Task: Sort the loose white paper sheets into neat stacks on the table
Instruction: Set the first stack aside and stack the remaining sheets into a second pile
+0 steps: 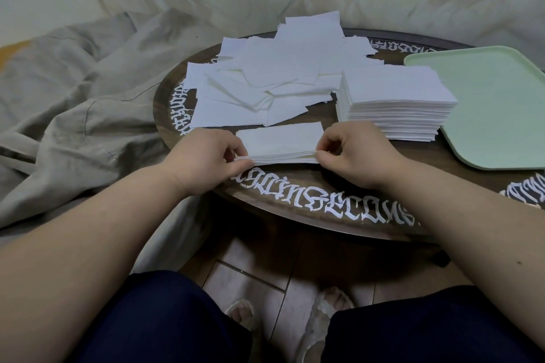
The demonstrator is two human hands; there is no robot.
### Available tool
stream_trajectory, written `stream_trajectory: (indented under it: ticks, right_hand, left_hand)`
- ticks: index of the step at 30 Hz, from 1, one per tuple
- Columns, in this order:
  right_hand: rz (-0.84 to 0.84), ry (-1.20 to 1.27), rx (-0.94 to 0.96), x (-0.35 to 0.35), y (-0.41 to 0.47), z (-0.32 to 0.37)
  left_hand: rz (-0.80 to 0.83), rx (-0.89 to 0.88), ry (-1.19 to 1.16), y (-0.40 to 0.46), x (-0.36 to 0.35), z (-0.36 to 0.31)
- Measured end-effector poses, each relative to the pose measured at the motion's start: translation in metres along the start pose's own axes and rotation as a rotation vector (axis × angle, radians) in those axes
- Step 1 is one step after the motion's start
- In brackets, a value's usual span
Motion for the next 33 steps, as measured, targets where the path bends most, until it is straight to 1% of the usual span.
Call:
stream_trajectory:
  ticks: [6,9,12,13,15,16,17,18,19,20,21,22,23,24,25,26,27,28,29,31,32,33]
  right_hand:
    - [-0.001,-0.003,0.028,0.0,0.002,0.0]
    - [0.082,-0.118,0.09,-0.006,0.002,0.001]
    - [0.062,-0.188,0.112,-0.007,0.003,0.001]
    - [0.04,-0.188,0.105,-0.007,0.003,0.002]
    - [0.002,-0.157,0.094,-0.006,0.003,0.006]
    - [-0.002,-0.13,0.092,-0.007,0.003,0.009]
    - [0.006,-0.096,0.095,-0.009,0.003,0.012]
    - [0.025,-0.059,0.108,-0.011,0.003,0.017]
    - [0.059,-0.03,0.128,-0.013,0.003,0.021]
    - [0.11,-0.011,0.152,-0.016,0.003,0.026]
    - [0.172,0.001,0.166,-0.019,0.003,0.03]
    - [0.227,0.011,0.168,-0.021,0.003,0.033]
    - [0.269,0.025,0.154,-0.024,0.003,0.034]
    - [0.275,0.046,0.139,-0.024,0.003,0.034]
    - [0.227,0.061,0.129,-0.023,0.004,0.033]
    - [0.121,0.068,0.116,-0.019,0.005,0.03]
    - [-0.002,0.092,0.066,-0.012,0.008,0.026]
    - [-0.114,0.174,-0.026,-0.003,0.011,0.021]
    - [-0.195,0.32,-0.138,0.006,0.014,0.019]
    - [-0.231,0.671,-0.292,0.02,0.021,0.02]
    - [-0.212,0.767,-0.31,0.023,0.025,0.023]
    - [-0.169,0.791,-0.32,0.025,0.027,0.027]
  left_hand:
    - [-0.019,0.015,0.013,0.001,0.002,-0.001]
    - [-0.021,0.032,0.011,0.0,0.003,-0.002]
    - [-0.066,0.057,-0.005,0.0,0.002,-0.002]
    - [-0.104,0.096,0.001,0.001,0.002,-0.001]
    - [-0.194,0.277,-0.036,0.003,0.002,0.006]
    - [-0.205,0.402,-0.145,0.004,0.002,0.008]
    - [-0.178,0.518,-0.335,0.004,0.0,0.008]
    - [-0.127,0.608,-0.564,0.005,-0.004,0.006]
    - [-0.061,0.655,-0.74,0.006,-0.009,0.002]
    - [-0.009,0.654,-0.827,0.007,-0.013,-0.002]
    - [0.015,0.621,-0.848,0.009,-0.017,-0.007]
    - [0.005,0.574,-0.813,0.01,-0.02,-0.01]
    - [-0.03,0.525,-0.717,0.012,-0.021,-0.012]
    - [-0.08,0.48,-0.598,0.014,-0.018,-0.013]
    - [-0.141,0.446,-0.505,0.016,-0.014,-0.015]
    - [-0.204,0.409,-0.46,0.018,-0.008,-0.017]
    - [-0.25,0.371,-0.475,0.02,-0.001,-0.021]
    - [-0.278,0.338,-0.536,0.022,0.005,-0.023]
    - [-0.29,0.304,-0.61,0.023,0.012,-0.027]
    - [-0.266,0.256,-0.746,0.029,0.023,-0.034]
    - [-0.243,0.246,-0.815,0.032,0.026,-0.037]
    - [-0.219,0.25,-0.891,0.036,0.028,-0.04]
Point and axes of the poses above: each hand's wrist, its own y-axis towards the middle knuckle, its own x-axis out of the back of the hand, z = x × y, the point moved 3 cm from there along y, towards the middle knuckle, and after that the axes turned 3 degrees about -z, right-handed, at the moved point
